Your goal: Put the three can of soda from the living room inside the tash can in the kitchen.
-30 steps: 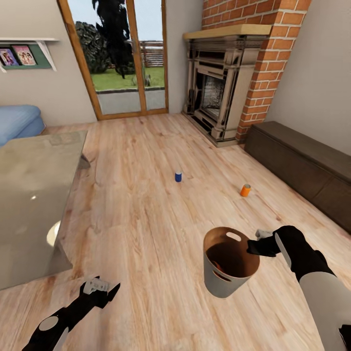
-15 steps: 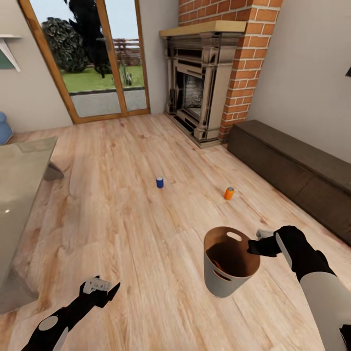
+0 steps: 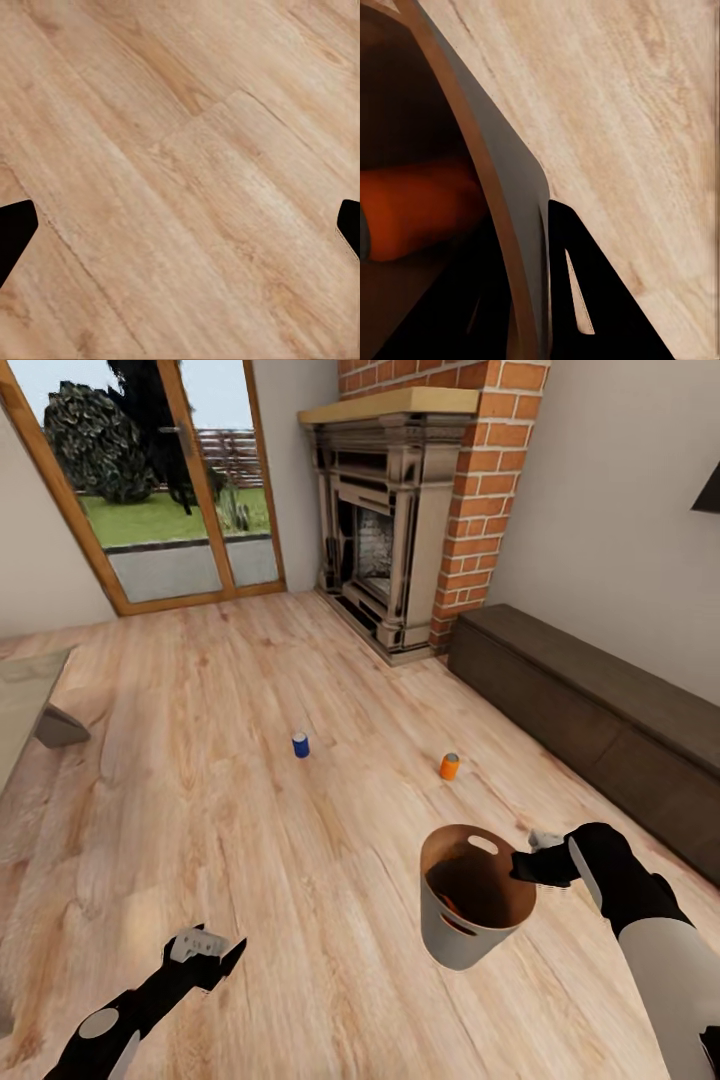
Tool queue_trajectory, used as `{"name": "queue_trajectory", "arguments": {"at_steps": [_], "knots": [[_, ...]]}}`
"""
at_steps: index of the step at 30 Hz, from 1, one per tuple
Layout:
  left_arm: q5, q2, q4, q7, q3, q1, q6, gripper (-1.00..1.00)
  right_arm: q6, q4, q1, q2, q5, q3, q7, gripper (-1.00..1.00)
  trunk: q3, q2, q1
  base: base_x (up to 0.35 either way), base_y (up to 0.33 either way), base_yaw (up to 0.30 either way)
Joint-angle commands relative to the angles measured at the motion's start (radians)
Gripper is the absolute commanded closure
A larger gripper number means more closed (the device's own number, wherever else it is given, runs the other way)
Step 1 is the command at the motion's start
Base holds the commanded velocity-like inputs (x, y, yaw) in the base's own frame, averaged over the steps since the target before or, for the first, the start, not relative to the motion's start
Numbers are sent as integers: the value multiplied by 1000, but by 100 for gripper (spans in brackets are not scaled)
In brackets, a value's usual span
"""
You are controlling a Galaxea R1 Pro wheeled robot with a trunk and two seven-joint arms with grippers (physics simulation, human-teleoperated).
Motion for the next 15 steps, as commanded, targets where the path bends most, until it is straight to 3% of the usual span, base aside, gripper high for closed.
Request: {"name": "queue_trajectory", "arguments": {"at_steps": [1, 11, 15], "knots": [[0, 0, 0, 0, 0, 0, 0, -100, 5, 0, 0, 0, -26, 0, 5, 100, -1, 0, 0, 290, -193, 12], [0, 0, 0, -1, 0, 0, -1, -100, 6, 0, 0, 0, -31, -7, 7, 100, -4, 0, 0, 290, -193, -4], [5, 1, 0, -4, 0, 0, -1, -100, 5, 0, 0, 4, -31, -68, 6, 100, -2, 0, 0, 289, -192, -172]]}}
